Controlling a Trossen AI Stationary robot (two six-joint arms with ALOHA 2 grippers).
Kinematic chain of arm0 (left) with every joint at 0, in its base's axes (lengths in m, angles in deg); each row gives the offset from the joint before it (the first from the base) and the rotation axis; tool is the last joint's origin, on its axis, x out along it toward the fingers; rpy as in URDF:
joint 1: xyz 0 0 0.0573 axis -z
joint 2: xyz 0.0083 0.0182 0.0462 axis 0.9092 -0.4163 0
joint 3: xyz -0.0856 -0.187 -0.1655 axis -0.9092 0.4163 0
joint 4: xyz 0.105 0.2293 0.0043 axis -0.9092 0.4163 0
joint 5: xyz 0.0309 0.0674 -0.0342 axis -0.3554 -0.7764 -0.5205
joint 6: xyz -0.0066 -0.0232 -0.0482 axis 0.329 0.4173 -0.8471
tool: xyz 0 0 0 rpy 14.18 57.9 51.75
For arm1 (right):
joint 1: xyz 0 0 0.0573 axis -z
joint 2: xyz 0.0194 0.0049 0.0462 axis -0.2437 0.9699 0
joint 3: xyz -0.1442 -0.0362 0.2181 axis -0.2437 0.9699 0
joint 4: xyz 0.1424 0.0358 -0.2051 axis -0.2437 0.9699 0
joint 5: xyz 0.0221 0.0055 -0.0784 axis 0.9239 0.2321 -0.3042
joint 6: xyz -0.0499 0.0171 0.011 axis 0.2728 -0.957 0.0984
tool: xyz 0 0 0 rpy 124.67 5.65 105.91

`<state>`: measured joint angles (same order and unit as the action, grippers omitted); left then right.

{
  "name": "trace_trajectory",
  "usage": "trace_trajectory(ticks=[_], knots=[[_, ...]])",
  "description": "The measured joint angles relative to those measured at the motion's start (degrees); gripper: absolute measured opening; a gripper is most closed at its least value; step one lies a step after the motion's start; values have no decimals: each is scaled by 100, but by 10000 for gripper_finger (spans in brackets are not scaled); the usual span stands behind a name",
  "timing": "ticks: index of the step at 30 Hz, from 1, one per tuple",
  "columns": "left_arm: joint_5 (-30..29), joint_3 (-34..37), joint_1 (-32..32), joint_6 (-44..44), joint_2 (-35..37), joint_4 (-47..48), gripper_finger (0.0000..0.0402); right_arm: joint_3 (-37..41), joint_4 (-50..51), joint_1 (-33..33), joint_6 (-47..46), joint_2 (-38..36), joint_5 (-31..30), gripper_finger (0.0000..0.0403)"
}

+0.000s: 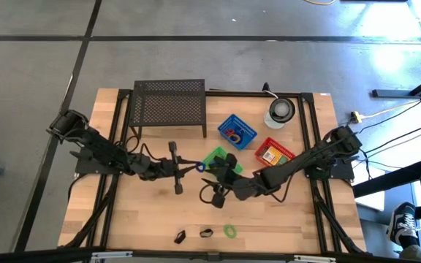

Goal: Pick & Place Office Desk Supplies
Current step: Put the blue spring keychain into the blue basket

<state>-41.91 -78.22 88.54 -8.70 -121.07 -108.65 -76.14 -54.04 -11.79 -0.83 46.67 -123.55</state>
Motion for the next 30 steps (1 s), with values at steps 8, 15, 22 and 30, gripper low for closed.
trace_trajectory(ticks=[8, 15, 22, 30], knots=[[135, 0, -2, 0, 0, 0, 20, 0, -672, -2, 536, 2, 0, 147], [135, 0, 0, -2, 0, 2, 20, 0, -949, 112, 365, 2, -15, 147], [135, -2, 0, -2, 0, 2, 20, 0, -947, 190, -79, 2, -13, 144], [135, -2, 0, -2, 2, 1, 20, 0, -929, 190, -119, 2, -13, 63]])
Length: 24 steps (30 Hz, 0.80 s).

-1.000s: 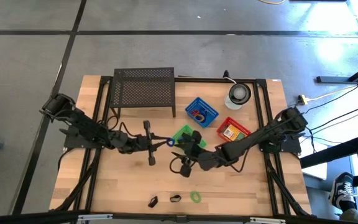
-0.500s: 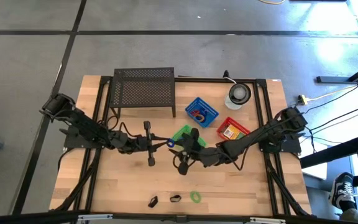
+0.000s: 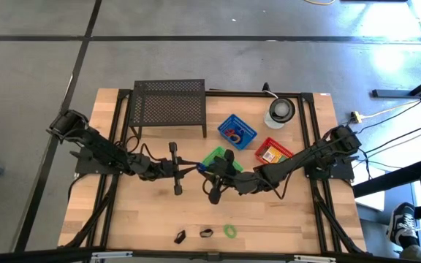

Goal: Pick & Place Office Desk Supplies
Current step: Put the blue spring keychain into the blue basket

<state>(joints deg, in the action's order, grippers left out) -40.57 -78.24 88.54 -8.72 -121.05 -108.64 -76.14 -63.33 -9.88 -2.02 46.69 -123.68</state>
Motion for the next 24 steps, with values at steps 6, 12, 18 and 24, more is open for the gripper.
trace_trajectory(ticks=[6, 12, 18, 24], knots=[[222, -2, 0, -8, 0, -1, 20, 0, 27, 0, -5, 0, 0, 18], [28, -2, 2, -491, 0, -4, 61, -2, 124, 2, -13, 0, -2, 23], [-11, -2, 2, -957, 2, -7, 145, -2, 582, 2, 165, -151, -493, 14], [-132, -2, 2, -1036, 4, -9, 196, -4, 1956, 81, -123, -806, -1313, 17]])
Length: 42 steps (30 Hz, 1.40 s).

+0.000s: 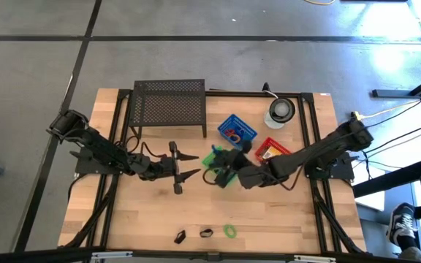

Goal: Pick & Place Office Desk Supplies
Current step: Put the blue spring keychain into the blue basket, then put the black rubber band into the green basket

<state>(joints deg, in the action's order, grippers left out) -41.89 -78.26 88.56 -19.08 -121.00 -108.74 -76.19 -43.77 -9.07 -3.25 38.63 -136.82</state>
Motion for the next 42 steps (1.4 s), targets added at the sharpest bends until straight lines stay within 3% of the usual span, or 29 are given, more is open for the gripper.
trace_trajectory(ticks=[7, 14, 23, 31, 42], knots=[[-181, 0, 0, -20, 0, -2, 204, -2, 1586, 256, -765, -461, -623, 17], [-179, 0, -2, -154, 0, -4, 201, 41, 3408, 1052, -2362, -283, -145, 18], [-167, 0, -1, -163, 0, -16, 202, 781, 3285, 2059, -3726, 116, 891, 18], [-172, 0, -1, -153, 0, 6, 199, 911, 3118, 2159, -3944, 364, 1113, 22], [-172, 0, -1, -155, 0, 9, 198, 911, 3038, 2159, -3925, 364, 1315, 121]])
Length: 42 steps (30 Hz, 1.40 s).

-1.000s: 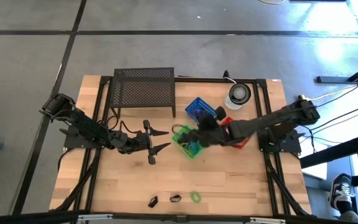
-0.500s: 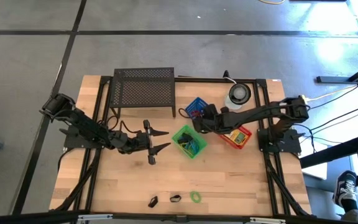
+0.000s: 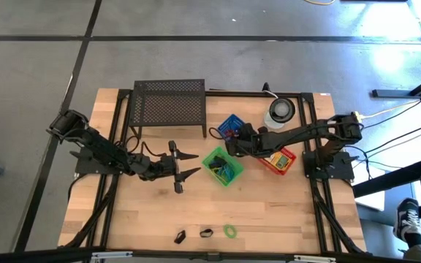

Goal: Pick & Place Office Desk Supplies
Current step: Put the black rubber band into the green basket

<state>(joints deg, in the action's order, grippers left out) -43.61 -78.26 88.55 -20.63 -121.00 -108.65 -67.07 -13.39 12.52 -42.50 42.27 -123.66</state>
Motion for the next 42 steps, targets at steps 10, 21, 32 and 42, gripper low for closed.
trace_trajectory(ticks=[10, 21, 32, 42], knots=[[0, 0, -1, -9, 0, 4, 197, 4, 5, 0, 329, -285, 123, 214], [61, 0, -1, 4, 0, 297, 196, 2, -405, -982, 557, -909, 1092, 212], [2590, -4, 154, -1230, 0, 1801, 196, 2, -1850, -2822, 1676, -908, 447, 203], [3283, -4, 1181, -1988, -309, 2769, 196, 2, -1840, -3242, 1871, -872, -345, 203]])
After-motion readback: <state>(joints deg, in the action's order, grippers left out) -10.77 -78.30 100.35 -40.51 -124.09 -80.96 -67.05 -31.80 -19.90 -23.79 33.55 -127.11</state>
